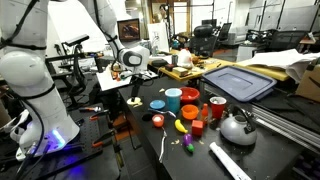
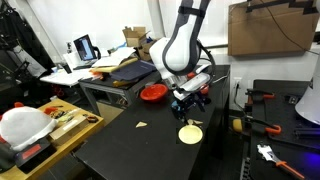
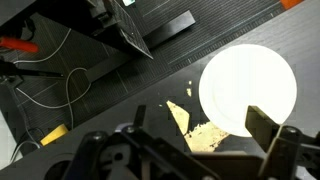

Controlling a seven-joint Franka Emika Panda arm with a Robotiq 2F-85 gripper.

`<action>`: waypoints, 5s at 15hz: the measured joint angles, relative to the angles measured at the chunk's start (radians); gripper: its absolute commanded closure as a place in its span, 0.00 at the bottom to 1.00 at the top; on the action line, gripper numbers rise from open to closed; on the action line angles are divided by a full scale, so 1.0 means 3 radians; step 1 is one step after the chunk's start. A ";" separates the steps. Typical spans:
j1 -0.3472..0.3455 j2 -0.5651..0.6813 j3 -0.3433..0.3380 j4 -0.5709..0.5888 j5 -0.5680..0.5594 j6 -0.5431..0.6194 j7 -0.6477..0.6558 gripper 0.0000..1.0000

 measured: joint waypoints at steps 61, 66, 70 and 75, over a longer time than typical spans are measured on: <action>0.0359 0.0264 -0.0080 0.0086 -0.0272 0.0303 0.0487 0.00; 0.0359 0.0264 -0.0073 0.0086 -0.0272 0.0273 0.0487 0.00; 0.0359 0.0259 -0.0041 0.0085 -0.0269 0.0257 0.0487 0.00; 0.0339 0.0147 -0.0007 0.0058 -0.0217 0.0257 0.0486 0.00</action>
